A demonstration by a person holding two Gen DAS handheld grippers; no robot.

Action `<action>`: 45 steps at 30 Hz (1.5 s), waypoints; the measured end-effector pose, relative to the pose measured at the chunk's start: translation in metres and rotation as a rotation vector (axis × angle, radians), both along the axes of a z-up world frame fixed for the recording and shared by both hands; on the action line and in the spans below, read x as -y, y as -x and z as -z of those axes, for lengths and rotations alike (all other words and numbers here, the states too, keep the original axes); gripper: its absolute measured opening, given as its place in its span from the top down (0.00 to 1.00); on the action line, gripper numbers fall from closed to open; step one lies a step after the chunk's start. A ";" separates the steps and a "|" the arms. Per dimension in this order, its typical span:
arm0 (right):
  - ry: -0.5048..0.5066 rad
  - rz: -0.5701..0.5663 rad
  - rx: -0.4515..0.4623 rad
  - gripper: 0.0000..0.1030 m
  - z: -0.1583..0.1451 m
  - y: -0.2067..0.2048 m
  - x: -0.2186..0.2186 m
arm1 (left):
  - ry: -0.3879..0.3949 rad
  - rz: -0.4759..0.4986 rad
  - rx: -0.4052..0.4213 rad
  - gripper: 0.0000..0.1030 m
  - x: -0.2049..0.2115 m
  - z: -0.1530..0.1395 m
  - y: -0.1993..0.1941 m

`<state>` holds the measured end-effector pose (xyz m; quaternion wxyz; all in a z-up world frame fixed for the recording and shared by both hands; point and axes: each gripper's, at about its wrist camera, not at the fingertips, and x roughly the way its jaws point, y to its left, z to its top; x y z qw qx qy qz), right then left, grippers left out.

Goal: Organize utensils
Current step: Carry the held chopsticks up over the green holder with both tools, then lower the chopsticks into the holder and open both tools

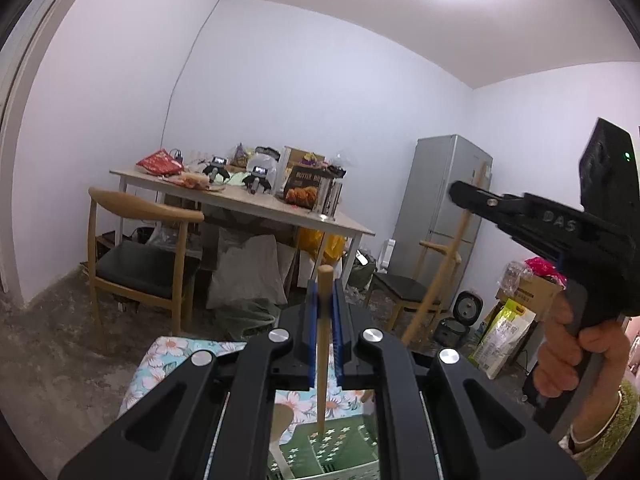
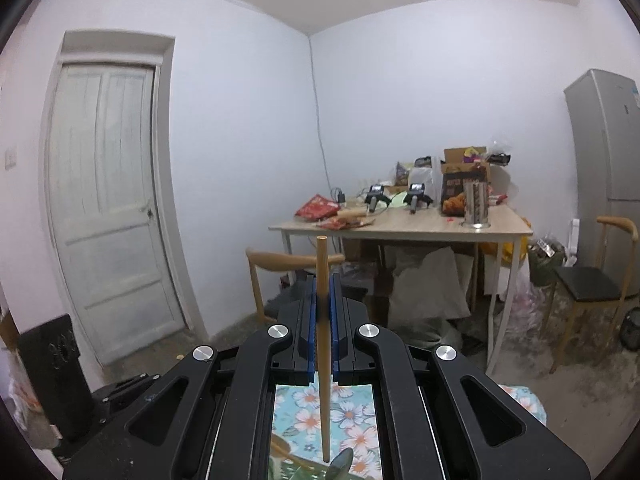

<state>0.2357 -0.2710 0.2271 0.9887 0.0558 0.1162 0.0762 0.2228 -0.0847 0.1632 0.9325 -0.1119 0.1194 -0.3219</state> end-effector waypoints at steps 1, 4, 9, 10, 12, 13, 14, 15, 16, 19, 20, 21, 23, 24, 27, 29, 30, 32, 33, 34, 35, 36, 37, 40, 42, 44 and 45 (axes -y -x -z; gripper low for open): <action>0.010 -0.001 -0.013 0.96 0.007 -0.004 -0.002 | -0.002 0.004 -0.009 0.94 0.001 0.005 -0.004; 0.043 -0.007 -0.049 0.96 0.025 -0.018 -0.008 | -0.009 0.017 -0.028 0.94 0.004 0.015 -0.011; 0.093 -0.021 -0.115 0.96 0.049 -0.028 -0.016 | -0.023 0.041 -0.068 0.94 0.010 0.029 -0.020; 0.100 -0.029 -0.135 0.96 0.054 -0.029 -0.016 | -0.030 0.050 -0.084 0.94 0.012 0.032 -0.022; 0.102 -0.032 -0.144 0.96 0.059 -0.024 -0.016 | -0.033 0.061 -0.104 0.94 0.013 0.036 -0.026; 0.103 -0.036 -0.146 0.96 0.060 -0.022 -0.017 | -0.032 0.066 -0.111 0.94 0.013 0.038 -0.027; 0.105 -0.038 -0.146 0.96 0.061 -0.021 -0.017 | -0.035 0.067 -0.113 0.94 0.014 0.039 -0.026; 0.112 -0.034 -0.139 0.96 0.060 -0.019 -0.018 | -0.040 0.066 -0.114 0.94 0.015 0.040 -0.026; 0.122 -0.032 -0.130 0.98 0.057 -0.018 -0.019 | -0.048 0.064 -0.116 0.94 0.016 0.041 -0.026; 0.137 -0.033 -0.106 1.00 0.048 -0.013 -0.023 | -0.054 0.066 -0.123 0.94 0.019 0.043 -0.026; 0.142 -0.032 -0.100 1.00 0.046 -0.011 -0.025 | -0.058 0.065 -0.122 0.94 0.020 0.044 -0.025; 0.149 -0.031 -0.090 1.00 0.043 -0.008 -0.026 | -0.059 0.068 -0.122 0.94 0.020 0.044 -0.025; 0.155 -0.035 -0.078 1.00 0.038 -0.003 -0.028 | -0.066 0.072 -0.129 0.94 0.021 0.046 -0.024; 0.158 -0.035 -0.070 1.00 0.035 0.000 -0.029 | -0.069 0.074 -0.133 0.94 0.021 0.046 -0.023; 0.140 -0.036 -0.059 1.00 0.030 0.012 -0.025 | -0.083 0.093 -0.152 0.94 0.021 0.050 -0.020; 0.121 -0.041 -0.053 1.00 0.026 0.021 -0.022 | -0.108 0.109 -0.165 0.94 0.022 0.054 -0.017; 0.106 -0.044 -0.051 0.99 0.024 0.028 -0.020 | -0.116 0.116 -0.172 0.94 0.023 0.056 -0.016; 0.089 -0.048 -0.052 0.99 0.022 0.035 -0.015 | -0.120 0.133 -0.187 0.83 0.022 0.059 -0.014; 0.081 -0.051 -0.054 0.99 0.021 0.042 -0.013 | -0.118 0.131 -0.192 0.77 0.021 0.060 -0.012; 0.076 -0.052 -0.055 0.98 0.021 0.049 -0.011 | -0.102 0.129 -0.192 0.66 0.017 0.060 -0.010; 0.074 -0.051 -0.057 0.98 0.021 0.052 -0.009 | -0.088 0.125 -0.189 0.61 0.013 0.059 -0.008; 0.072 -0.050 -0.062 0.98 0.022 0.059 -0.007 | -0.070 0.120 -0.184 0.60 0.008 0.058 -0.005; 0.068 -0.050 -0.067 0.97 0.023 0.064 -0.006 | -0.054 0.118 -0.179 0.57 0.003 0.056 -0.003; 0.046 -0.052 -0.095 0.92 0.028 0.077 0.002 | 0.017 0.095 -0.156 0.52 -0.020 0.048 0.003; 0.026 -0.060 -0.113 0.90 0.034 0.082 0.007 | 0.073 0.071 -0.136 0.50 -0.040 0.043 0.004; 0.001 -0.068 -0.131 0.88 0.040 0.084 0.012 | 0.109 0.040 -0.119 0.49 -0.057 0.040 0.002; -0.020 -0.082 -0.147 0.88 0.045 0.083 0.015 | 0.122 0.022 -0.117 0.49 -0.065 0.039 -0.002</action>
